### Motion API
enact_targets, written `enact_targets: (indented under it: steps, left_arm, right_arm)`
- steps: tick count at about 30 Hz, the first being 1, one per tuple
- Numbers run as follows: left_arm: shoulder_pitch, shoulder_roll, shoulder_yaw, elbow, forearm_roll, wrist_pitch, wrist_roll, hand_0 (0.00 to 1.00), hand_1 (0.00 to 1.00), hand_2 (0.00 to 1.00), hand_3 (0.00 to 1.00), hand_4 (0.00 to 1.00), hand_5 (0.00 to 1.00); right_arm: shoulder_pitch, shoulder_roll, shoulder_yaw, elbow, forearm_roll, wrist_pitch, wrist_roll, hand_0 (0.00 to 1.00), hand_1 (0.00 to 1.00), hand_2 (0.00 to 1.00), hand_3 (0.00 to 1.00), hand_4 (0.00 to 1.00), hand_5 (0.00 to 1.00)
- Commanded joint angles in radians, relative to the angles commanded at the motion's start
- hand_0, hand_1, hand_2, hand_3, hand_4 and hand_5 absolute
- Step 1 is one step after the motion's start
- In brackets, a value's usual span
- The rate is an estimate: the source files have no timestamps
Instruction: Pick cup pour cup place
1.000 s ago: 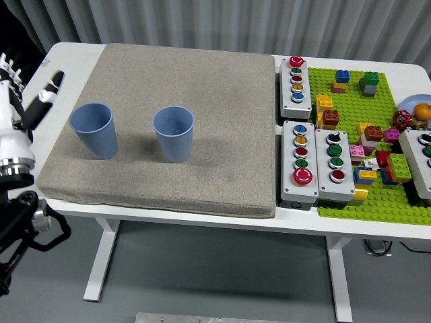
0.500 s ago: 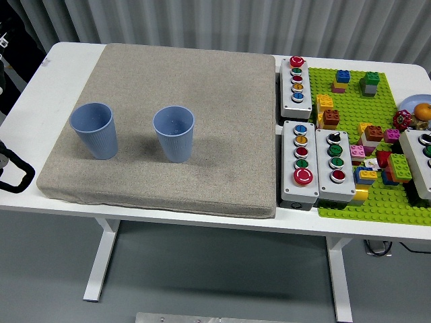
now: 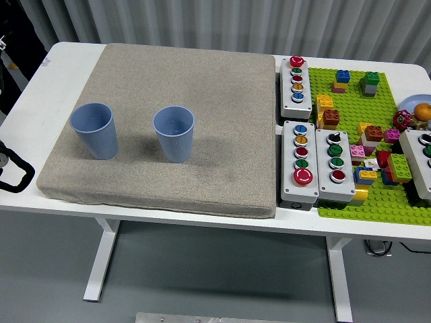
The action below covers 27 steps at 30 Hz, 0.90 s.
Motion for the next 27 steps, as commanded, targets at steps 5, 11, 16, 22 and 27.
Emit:
enact_targets:
  steps: [5,11,16,22,27]
  left_arm:
    - [0.002,-0.004,0.003,0.002,0.006,0.004,0.000,0.774,0.772,0.873,0.882,0.785,0.998]
    - [0.001,-0.004,0.002,0.001,0.009,0.005,0.001,0.776,0.773,0.873,0.886,0.789,0.998]
    - [-0.004,-0.003,0.003,-0.001,0.012,0.006,0.002,0.777,0.773,0.873,0.890,0.792,0.998]
    - [-0.008,-0.005,0.006,-0.002,0.014,0.009,0.003,0.777,0.774,0.873,0.893,0.790,0.998]
    - [-0.006,-0.002,0.006,-0.004,0.016,0.009,0.003,0.777,0.774,0.873,0.893,0.790,0.998]
  right_arm:
    - [-0.001,0.000,0.000,0.000,-0.001,-0.001,-0.001,0.700,0.624,0.564,0.569,0.002,0.037]
    - [0.002,-0.001,-0.002,0.000,0.003,-0.002,0.001,0.700,0.624,0.565,0.569,0.002,0.038]
    - [0.004,-0.002,-0.005,0.000,0.008,-0.003,0.003,0.700,0.624,0.565,0.569,0.002,0.037]
    - [0.006,-0.003,-0.004,0.000,0.007,-0.003,0.004,0.700,0.625,0.565,0.569,0.002,0.037]
    - [0.006,-0.003,-0.004,0.000,0.008,-0.004,0.004,0.700,0.625,0.565,0.569,0.002,0.037]
